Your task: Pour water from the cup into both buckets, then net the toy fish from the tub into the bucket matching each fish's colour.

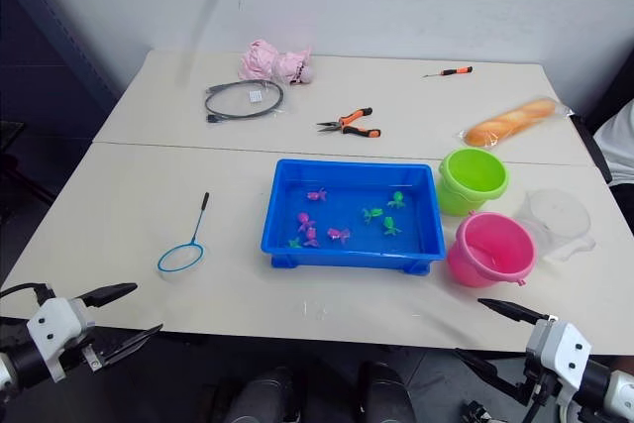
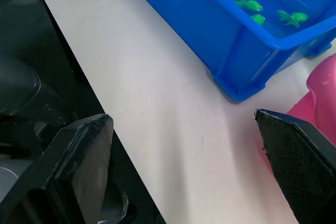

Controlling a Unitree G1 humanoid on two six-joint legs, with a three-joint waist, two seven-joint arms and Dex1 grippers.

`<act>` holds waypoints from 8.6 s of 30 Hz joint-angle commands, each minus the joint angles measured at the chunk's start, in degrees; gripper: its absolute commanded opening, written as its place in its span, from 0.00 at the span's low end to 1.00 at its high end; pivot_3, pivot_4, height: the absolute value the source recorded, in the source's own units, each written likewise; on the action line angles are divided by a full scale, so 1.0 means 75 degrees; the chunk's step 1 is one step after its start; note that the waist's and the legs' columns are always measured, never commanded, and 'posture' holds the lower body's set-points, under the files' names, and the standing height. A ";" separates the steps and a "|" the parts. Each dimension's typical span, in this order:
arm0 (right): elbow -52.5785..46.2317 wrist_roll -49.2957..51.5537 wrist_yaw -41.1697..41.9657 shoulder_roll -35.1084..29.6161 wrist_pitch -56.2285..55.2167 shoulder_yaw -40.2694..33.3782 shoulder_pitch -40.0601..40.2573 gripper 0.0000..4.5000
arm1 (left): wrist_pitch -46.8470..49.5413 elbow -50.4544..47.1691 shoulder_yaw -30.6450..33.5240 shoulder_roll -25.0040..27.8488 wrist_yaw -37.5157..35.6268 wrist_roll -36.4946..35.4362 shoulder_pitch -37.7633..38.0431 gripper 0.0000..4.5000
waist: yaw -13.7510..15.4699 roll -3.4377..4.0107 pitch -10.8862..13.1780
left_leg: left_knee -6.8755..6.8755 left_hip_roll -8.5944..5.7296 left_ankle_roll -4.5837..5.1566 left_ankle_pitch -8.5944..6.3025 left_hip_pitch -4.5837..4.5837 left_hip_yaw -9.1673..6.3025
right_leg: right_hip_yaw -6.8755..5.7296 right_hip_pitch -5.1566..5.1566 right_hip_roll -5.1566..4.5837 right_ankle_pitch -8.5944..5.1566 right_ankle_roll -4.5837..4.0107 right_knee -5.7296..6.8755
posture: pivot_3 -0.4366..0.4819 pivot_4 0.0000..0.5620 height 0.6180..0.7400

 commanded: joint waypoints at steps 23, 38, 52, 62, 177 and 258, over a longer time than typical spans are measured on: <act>0.0055 0.1261 -0.4803 0.1474 0.2650 -0.2658 -0.0798 1.00 | 0.4220 -0.3180 -0.2679 0.0005 0.0529 -0.2770 -0.3858 0.98 | -0.0100 0.0064 -0.0029 | 0.0003 -0.0010 -0.0024 0.0062 0.0009 0.0014 | 0.0015 0.0000 0.0010 0.0002 0.0005 0.0040 | 0.48 0.27 1.00; 0.2059 -0.0027 -0.6100 0.1387 0.2633 -0.1887 -0.2944 1.00 | 0.4540 -0.3374 -0.2928 -0.0273 0.1006 -0.2611 -0.4267 0.98 | -0.0088 0.0085 -0.0041 | 0.0008 -0.0019 -0.0027 0.0087 0.0007 0.0021 | 0.0020 -0.0009 0.0013 0.0002 0.0005 0.0069 | 0.48 0.27 1.00; 0.3600 -0.0334 -0.5983 0.1055 0.2304 -0.1675 -0.4255 1.00 | 0.4632 -0.3430 -0.2978 -0.0258 0.1020 -0.2628 -0.4221 0.98 | -0.0159 0.0086 -0.0041 | 0.0009 -0.0018 -0.0027 0.0092 0.0008 0.0020 | 0.0019 -0.0008 0.0014 0.0002 0.0005 0.0075 | 0.48 0.27 1.00; 0.4801 -0.0512 -0.6461 0.0854 0.1881 -0.1675 -0.5053 1.00 | 0.4604 -0.3371 -0.3061 -0.0292 0.1039 -0.2509 -0.4378 0.98 | -0.0186 0.0085 -0.0041 | 0.0010 -0.0020 -0.0033 0.0100 0.0008 0.0020 | 0.0018 -0.0008 0.0013 0.0002 0.0005 0.0076 | 0.48 0.27 1.00; -0.0569 -0.0020 -0.7286 -0.0723 0.6822 -0.2137 -0.5398 0.00 | 0.4006 -0.1355 -0.3878 -0.1593 0.0174 -0.1901 -0.6147 1.00 | -0.0005 0.0119 -0.0032 | 0.0007 -0.0026 -0.0025 0.0113 -0.0007 0.0014 | 0.0017 -0.0014 0.0012 0.0006 0.0013 0.0067 | 0.48 0.27 1.00; 0.3859 -0.2842 -0.6701 -0.1071 0.1970 0.0934 -0.8746 0.00 | 0.3948 -0.1576 -0.3656 -0.2170 0.1181 -0.1924 -0.6031 1.00 | -0.0122 0.0112 -0.0028 | 0.0011 -0.0026 -0.0048 0.0144 -0.0014 0.0016 | 0.0007 -0.0015 0.0021 0.0007 0.0016 0.0066 | 0.48 0.27 1.00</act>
